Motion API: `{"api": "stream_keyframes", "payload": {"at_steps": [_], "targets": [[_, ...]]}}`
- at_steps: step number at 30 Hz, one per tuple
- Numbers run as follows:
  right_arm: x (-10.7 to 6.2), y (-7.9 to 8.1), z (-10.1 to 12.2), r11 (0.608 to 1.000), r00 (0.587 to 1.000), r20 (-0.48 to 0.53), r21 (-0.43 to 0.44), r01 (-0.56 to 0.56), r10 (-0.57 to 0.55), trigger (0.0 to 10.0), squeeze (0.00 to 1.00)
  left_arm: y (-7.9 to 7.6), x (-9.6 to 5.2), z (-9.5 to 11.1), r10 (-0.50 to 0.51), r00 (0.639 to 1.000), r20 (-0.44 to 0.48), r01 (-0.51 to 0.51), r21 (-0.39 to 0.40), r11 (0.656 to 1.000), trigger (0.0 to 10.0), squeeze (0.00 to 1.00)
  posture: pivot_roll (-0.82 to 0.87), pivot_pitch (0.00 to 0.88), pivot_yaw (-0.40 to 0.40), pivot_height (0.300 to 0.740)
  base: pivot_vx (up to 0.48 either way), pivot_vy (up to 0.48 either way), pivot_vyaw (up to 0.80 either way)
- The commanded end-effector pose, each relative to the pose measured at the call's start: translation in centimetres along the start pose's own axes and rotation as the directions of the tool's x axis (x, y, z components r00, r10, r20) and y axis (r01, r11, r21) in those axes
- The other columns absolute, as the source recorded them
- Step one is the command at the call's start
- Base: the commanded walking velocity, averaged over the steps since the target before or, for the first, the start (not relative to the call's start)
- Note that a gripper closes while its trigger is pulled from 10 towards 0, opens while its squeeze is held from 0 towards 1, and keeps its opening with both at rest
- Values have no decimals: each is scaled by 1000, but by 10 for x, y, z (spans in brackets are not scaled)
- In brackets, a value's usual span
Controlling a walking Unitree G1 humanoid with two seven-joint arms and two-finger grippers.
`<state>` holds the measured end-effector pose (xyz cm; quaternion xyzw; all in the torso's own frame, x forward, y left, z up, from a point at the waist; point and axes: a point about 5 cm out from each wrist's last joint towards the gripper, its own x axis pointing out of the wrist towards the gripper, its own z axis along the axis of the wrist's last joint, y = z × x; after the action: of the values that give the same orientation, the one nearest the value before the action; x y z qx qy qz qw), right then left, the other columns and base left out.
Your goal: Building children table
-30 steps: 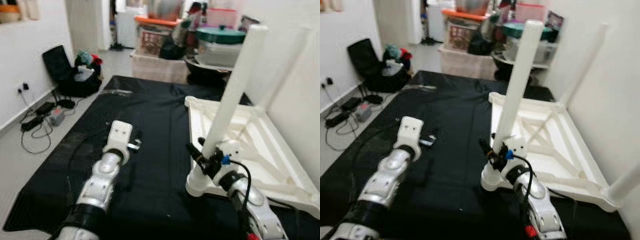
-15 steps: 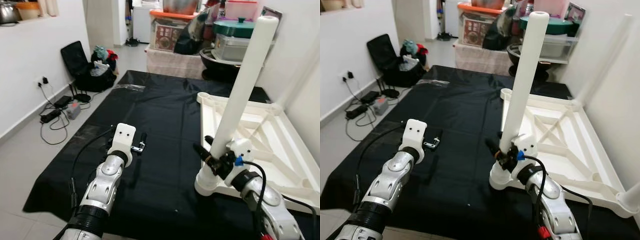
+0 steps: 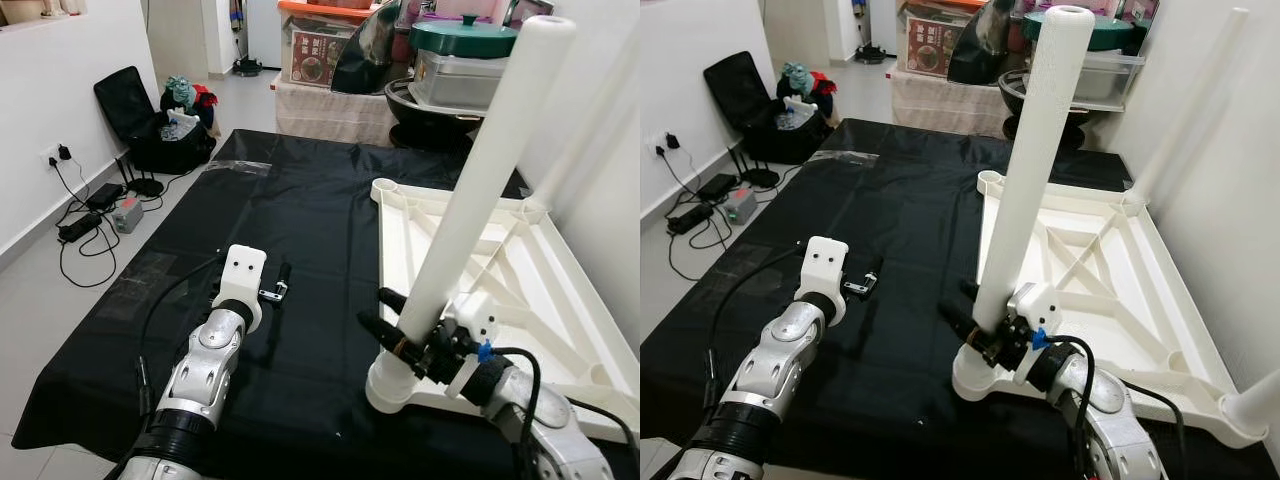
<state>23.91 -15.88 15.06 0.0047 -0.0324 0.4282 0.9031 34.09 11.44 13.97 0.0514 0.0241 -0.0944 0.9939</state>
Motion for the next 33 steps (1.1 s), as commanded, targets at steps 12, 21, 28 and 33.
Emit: {"api": "stream_keyframes", "payload": {"at_steps": [12,21,28,33], "targets": [[-1,9,-33,992,988,-142,120,-35,52,0,0,-1,0,-8,-5,999,-42,3,-35,999,10000,0,40,0,-72,740,0,0,0],[-7,-32,-54,931,898,-254,-20,365,-358,0,0,1,0,-10,2,999,-46,-3,-31,1000,10000,0,30,0,-67,740,0,0,0],[-26,-63,-60,687,648,-295,-42,725,-702,0,0,4,0,-11,17,998,-53,-19,-26,999,10000,0,27,0,-69,740,0,0,0],[-44,-67,-65,409,339,-367,-130,903,-866,0,0,6,0,-13,32,998,-61,-33,-18,999,10000,0,23,0,-69,740,0,0,0]]}}
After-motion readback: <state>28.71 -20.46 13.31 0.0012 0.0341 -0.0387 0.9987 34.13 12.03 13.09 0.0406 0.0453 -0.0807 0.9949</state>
